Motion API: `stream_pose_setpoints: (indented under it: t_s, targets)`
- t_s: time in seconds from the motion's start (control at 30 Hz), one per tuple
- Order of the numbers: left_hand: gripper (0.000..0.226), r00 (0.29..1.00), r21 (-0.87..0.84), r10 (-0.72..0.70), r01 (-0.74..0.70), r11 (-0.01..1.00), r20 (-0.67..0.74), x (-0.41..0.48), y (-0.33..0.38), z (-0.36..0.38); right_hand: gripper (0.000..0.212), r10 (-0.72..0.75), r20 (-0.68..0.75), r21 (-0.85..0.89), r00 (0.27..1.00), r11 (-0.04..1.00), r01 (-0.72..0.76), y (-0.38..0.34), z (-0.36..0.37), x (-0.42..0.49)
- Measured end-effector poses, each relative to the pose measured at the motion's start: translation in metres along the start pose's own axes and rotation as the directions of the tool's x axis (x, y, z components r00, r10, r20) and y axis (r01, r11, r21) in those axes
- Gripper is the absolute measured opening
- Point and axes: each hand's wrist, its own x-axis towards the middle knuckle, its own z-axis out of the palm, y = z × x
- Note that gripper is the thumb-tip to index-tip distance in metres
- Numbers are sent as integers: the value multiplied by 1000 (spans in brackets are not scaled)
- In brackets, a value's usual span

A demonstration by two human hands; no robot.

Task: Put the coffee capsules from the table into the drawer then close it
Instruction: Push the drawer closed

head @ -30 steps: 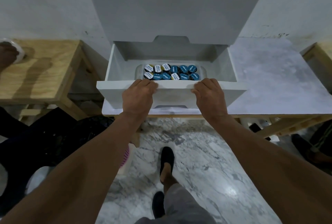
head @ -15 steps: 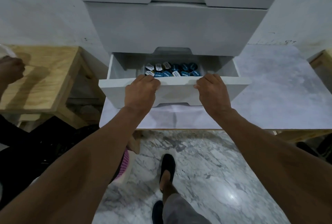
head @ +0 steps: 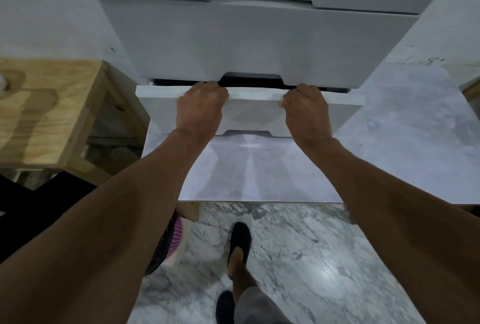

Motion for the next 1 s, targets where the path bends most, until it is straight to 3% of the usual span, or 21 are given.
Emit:
stream_pose_setpoints:
  t_s: [0.8, 1.0]
  targets:
    - [16, 996, 68, 40, -34, 997, -75, 21, -11, 16, 6, -2, -83, -72, 997, 997, -4, -2, 12, 15]
    - [8, 999, 64, 10, -7, 998, -51, 20, -6, 7, 6, 34, -6, -14, 999, 999, -34, -7, -1, 16]
